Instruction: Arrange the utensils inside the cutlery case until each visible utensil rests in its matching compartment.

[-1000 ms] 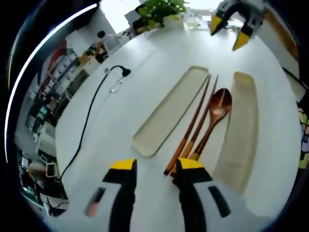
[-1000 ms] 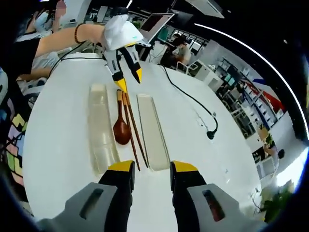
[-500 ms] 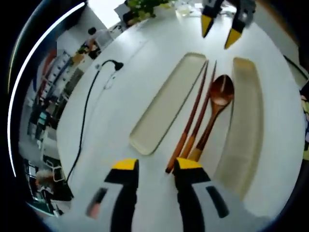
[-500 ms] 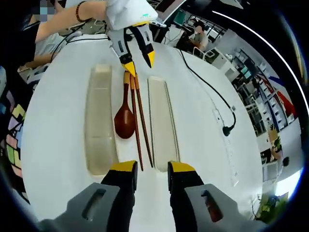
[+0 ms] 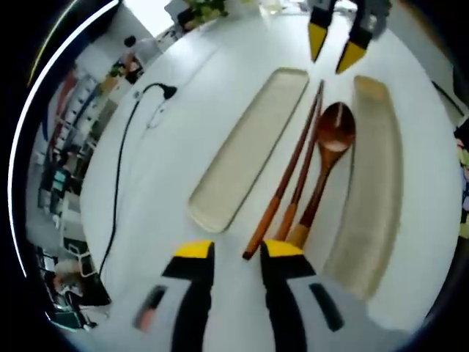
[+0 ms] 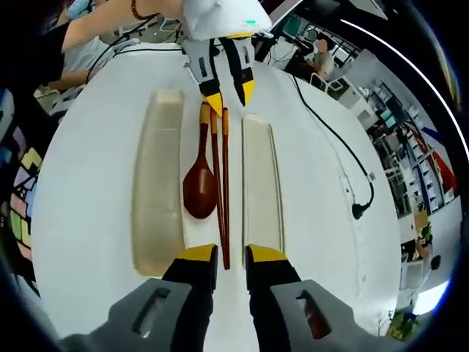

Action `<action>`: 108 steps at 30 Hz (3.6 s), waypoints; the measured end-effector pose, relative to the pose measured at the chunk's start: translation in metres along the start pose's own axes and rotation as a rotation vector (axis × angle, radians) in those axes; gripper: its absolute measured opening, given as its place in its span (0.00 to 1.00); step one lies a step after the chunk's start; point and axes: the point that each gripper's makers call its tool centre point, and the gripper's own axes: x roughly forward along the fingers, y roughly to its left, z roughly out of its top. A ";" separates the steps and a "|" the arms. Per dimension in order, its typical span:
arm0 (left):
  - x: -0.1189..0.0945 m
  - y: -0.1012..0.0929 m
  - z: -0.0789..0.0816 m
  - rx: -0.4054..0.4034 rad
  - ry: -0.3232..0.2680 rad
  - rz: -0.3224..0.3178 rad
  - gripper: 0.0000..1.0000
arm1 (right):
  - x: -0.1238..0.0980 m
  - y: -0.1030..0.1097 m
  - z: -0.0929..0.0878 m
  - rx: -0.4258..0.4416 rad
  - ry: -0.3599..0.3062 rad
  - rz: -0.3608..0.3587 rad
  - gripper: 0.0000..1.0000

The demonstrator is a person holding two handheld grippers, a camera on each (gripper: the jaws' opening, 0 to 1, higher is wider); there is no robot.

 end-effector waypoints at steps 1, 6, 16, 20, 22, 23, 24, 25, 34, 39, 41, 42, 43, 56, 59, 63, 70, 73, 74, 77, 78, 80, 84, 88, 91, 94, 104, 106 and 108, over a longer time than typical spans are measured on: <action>0.001 0.001 -0.001 0.006 0.010 0.001 0.26 | 0.002 0.001 0.001 0.002 0.001 0.010 0.14; 0.004 0.000 0.000 0.002 0.008 -0.018 0.20 | 0.010 0.005 0.006 0.001 0.012 0.038 0.14; 0.005 -0.014 0.001 0.215 0.040 -0.039 0.07 | 0.030 -0.001 0.016 0.018 0.031 0.078 0.14; 0.004 -0.014 -0.001 0.257 0.068 -0.060 0.06 | 0.035 -0.001 0.021 0.021 0.034 0.094 0.14; 0.004 -0.014 -0.002 0.275 0.065 -0.074 0.06 | 0.036 0.001 0.021 0.017 0.037 0.103 0.14; 0.004 -0.014 -0.002 0.278 0.061 -0.081 0.06 | 0.037 0.001 0.021 0.016 0.038 0.106 0.14; 0.004 -0.014 -0.002 0.288 0.053 -0.092 0.06 | 0.037 0.001 0.021 0.015 0.040 0.108 0.14; 0.004 -0.014 -0.002 0.303 0.046 -0.100 0.06 | 0.038 0.001 0.021 0.014 0.042 0.109 0.14; 0.003 -0.015 -0.003 0.390 -0.028 -0.149 0.06 | 0.043 -0.001 0.017 0.023 0.056 0.127 0.14; 0.003 -0.016 -0.003 0.399 -0.019 -0.144 0.06 | 0.042 -0.007 0.018 0.024 0.093 0.154 0.14; 0.003 -0.016 -0.002 0.414 -0.013 -0.143 0.06 | 0.041 -0.007 0.024 0.016 0.081 0.164 0.13; 0.003 -0.016 -0.002 0.422 -0.010 -0.142 0.06 | 0.041 -0.005 0.026 0.011 0.080 0.169 0.12; 0.003 -0.017 -0.002 0.432 -0.007 -0.141 0.06 | 0.042 -0.002 0.027 0.006 0.080 0.176 0.12; 0.002 -0.017 -0.003 0.423 -0.005 -0.138 0.06 | 0.057 0.000 0.025 0.038 0.126 0.203 0.09; 0.003 -0.019 -0.003 0.440 0.013 -0.129 0.06 | 0.059 0.002 0.028 0.020 0.111 0.207 0.09; 0.003 -0.018 -0.003 0.442 0.022 -0.126 0.06 | 0.060 0.004 0.030 0.033 0.119 0.219 0.06; 0.004 -0.017 -0.003 0.376 0.012 -0.150 0.06 | 0.062 0.004 0.029 0.152 0.181 0.265 0.04; 0.004 -0.018 -0.002 0.341 0.023 -0.165 0.06 | 0.061 0.007 0.029 0.094 0.226 0.272 0.04; 0.004 -0.018 -0.003 0.337 0.026 -0.167 0.06 | 0.061 0.008 0.029 0.078 0.233 0.267 0.04; 0.005 -0.020 -0.003 0.335 0.033 -0.173 0.06 | 0.060 0.009 0.028 0.091 0.195 0.240 0.04; 0.005 -0.020 -0.003 0.332 0.035 -0.173 0.06 | 0.060 0.008 0.027 0.095 0.171 0.229 0.03; 0.005 -0.020 -0.003 0.258 0.044 -0.169 0.06 | 0.060 0.008 0.027 0.094 0.102 0.219 0.03; 0.006 -0.020 -0.003 0.229 0.031 -0.158 0.07 | 0.058 0.007 0.026 0.191 0.017 0.197 0.03; 0.005 -0.020 -0.002 0.277 0.034 -0.122 0.06 | 0.058 0.009 0.027 0.158 -0.008 0.193 0.03; 0.006 -0.020 -0.002 0.260 0.076 -0.083 0.06 | 0.059 0.008 0.028 0.143 -0.008 0.181 0.03; 0.006 -0.019 -0.001 0.263 0.104 -0.026 0.06 | 0.058 0.006 0.027 0.165 -0.025 0.180 0.03; 0.006 -0.015 -0.001 0.291 0.144 -0.001 0.05 | 0.058 0.004 0.028 0.190 -0.064 0.150 0.02; 0.006 -0.014 -0.001 0.275 0.150 -0.013 0.05 | 0.058 0.003 0.028 0.195 -0.078 0.157 0.02; 0.008 -0.010 0.001 0.263 0.142 -0.002 0.06 | 0.058 0.002 0.028 0.212 -0.086 0.163 0.02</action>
